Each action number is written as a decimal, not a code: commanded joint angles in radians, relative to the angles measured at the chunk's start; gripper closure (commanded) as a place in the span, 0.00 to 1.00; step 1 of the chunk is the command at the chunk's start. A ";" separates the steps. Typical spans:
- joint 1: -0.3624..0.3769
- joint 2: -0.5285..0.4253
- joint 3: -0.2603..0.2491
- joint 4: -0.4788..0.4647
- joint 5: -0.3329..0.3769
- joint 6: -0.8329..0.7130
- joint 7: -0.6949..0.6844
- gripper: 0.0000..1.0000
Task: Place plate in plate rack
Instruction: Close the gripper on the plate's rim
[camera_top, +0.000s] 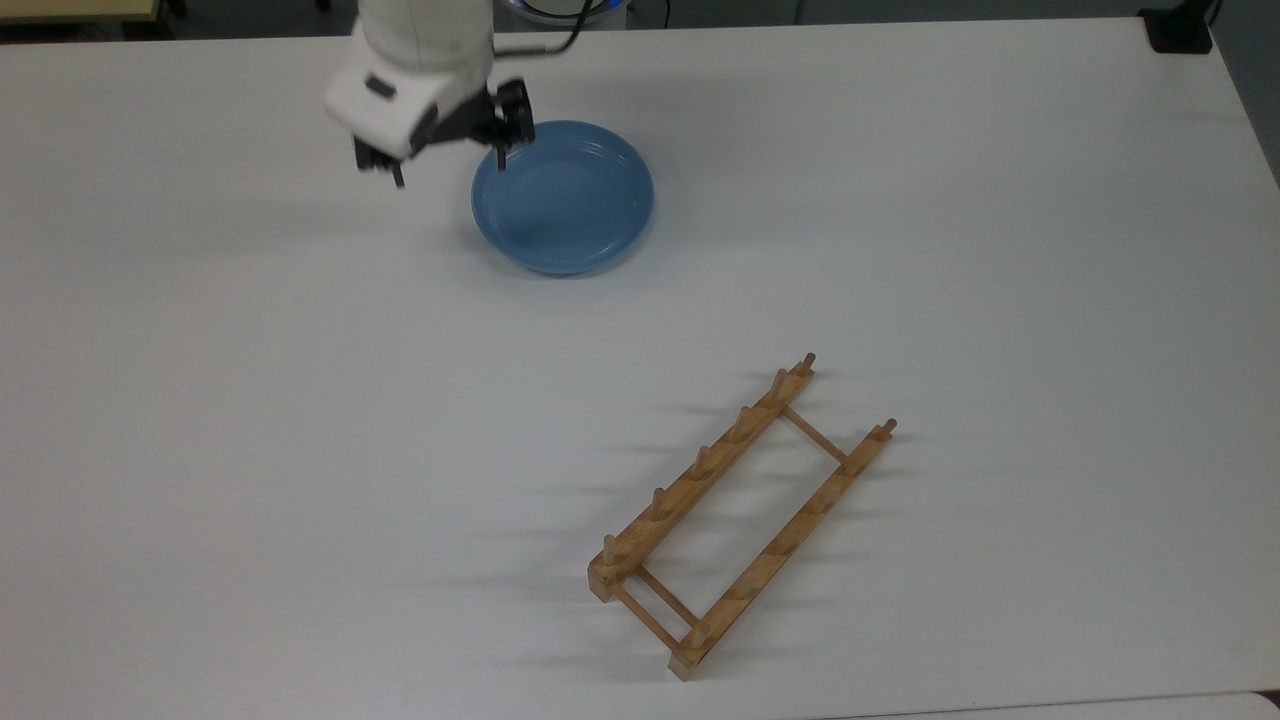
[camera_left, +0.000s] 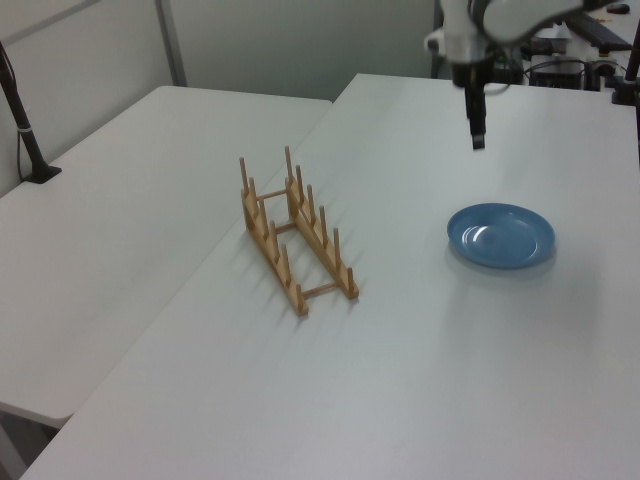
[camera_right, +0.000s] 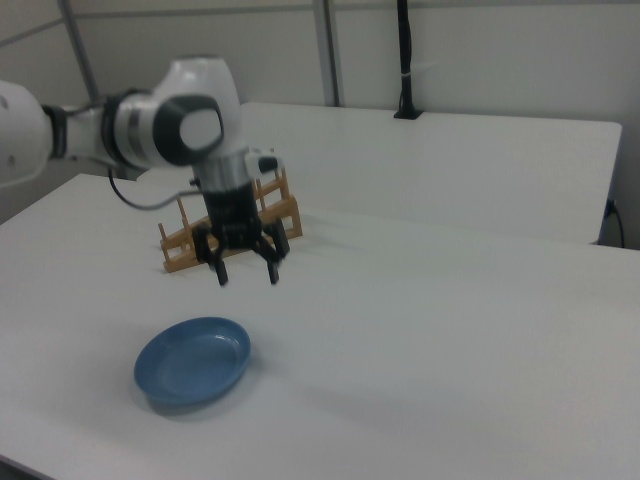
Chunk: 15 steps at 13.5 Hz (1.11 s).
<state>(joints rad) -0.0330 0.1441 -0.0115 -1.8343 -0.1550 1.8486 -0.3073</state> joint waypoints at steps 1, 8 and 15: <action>0.015 0.034 0.001 -0.138 -0.093 0.150 -0.027 0.14; 0.042 0.111 0.008 -0.149 -0.135 0.170 -0.030 0.71; 0.045 0.127 0.008 -0.149 -0.135 0.169 -0.018 0.77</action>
<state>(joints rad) 0.0048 0.2724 0.0020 -1.9673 -0.2746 1.9973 -0.3147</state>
